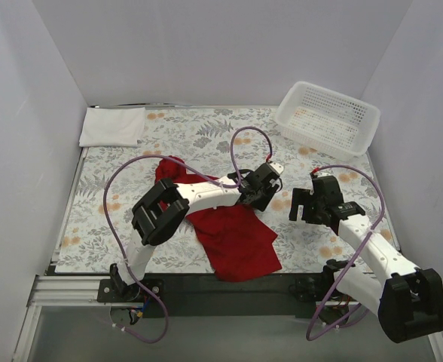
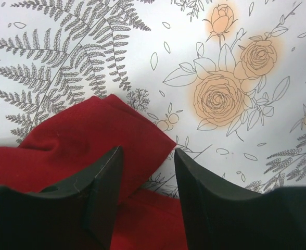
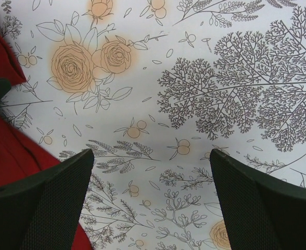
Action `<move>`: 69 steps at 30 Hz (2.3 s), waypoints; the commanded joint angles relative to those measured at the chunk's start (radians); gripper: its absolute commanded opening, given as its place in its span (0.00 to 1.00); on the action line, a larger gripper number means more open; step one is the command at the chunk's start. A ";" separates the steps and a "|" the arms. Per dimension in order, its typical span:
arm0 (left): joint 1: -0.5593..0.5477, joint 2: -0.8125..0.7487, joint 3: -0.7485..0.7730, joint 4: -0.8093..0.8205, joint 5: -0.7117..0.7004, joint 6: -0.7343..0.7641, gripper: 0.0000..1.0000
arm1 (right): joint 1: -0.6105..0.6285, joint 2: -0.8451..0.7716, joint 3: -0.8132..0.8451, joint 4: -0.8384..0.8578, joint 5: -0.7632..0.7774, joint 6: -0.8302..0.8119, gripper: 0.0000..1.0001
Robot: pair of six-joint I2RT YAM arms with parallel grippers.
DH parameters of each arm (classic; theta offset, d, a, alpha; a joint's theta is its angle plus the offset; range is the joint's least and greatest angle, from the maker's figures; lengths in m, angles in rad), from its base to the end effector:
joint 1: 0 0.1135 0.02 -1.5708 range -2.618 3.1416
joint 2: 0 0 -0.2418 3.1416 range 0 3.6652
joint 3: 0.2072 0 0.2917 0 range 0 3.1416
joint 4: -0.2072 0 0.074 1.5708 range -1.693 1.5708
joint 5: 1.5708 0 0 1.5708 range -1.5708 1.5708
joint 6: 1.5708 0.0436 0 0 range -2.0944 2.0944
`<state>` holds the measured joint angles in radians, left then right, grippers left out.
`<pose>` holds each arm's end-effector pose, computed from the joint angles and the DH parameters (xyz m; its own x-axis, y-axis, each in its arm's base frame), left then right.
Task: Fold and stack the t-shirts
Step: Flatten the tshirt out
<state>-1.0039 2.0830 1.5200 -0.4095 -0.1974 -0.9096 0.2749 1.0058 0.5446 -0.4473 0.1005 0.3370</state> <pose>0.2637 -0.3984 0.1262 -0.8785 -0.0611 -0.4738 0.1213 0.9307 -0.3450 0.2370 0.0623 0.1519 -0.7859 0.1202 -0.6065 0.0521 0.9903 0.1287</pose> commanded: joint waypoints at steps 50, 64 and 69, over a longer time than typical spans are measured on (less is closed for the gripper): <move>0.206 -0.352 0.019 -0.068 -0.324 0.205 0.00 | 0.010 0.097 -0.026 0.075 -0.482 -0.108 0.81; 0.427 -0.673 -0.308 0.107 -0.321 0.206 0.00 | 0.230 0.214 -0.003 0.073 -0.512 -0.072 0.62; 0.479 -0.702 -0.365 0.141 -0.320 0.192 0.00 | 0.299 0.238 -0.008 0.047 -0.486 -0.046 0.61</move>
<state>-0.5541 1.4361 1.1793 -0.3222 -0.5125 -0.7113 0.5381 1.2213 0.5289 -0.3832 -0.4023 0.2672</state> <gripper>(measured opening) 0.025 0.612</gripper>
